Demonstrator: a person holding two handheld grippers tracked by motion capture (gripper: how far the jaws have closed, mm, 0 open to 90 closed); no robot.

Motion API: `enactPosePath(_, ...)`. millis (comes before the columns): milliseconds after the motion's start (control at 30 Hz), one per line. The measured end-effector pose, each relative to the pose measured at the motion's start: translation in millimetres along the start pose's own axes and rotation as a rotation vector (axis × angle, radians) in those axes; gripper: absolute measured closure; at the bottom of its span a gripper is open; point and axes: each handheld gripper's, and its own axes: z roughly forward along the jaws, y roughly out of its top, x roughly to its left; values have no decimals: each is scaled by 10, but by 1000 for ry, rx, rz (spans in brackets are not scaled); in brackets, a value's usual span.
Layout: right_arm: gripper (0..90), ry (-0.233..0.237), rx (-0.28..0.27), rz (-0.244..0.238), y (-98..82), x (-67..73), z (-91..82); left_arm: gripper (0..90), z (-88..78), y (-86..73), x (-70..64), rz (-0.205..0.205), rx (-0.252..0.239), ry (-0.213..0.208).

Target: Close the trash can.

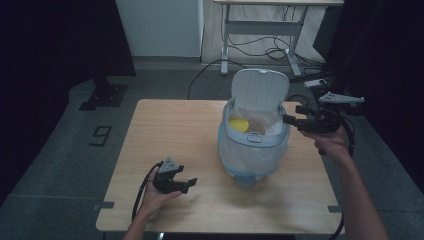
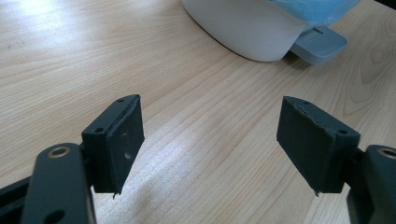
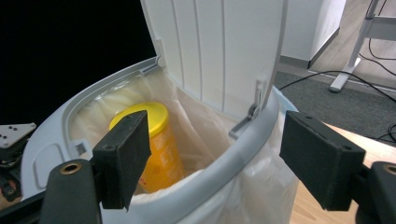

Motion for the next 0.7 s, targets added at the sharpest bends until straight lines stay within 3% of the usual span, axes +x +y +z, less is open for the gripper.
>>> enactPosePath(267,218,4,-1,-15,181,-104,119,237,-8,-1,-7,8,-5,8)
enactPosePath(700,196,24,-30,17,422,-339,326,242,-7,-5,-24,23,-7,14)
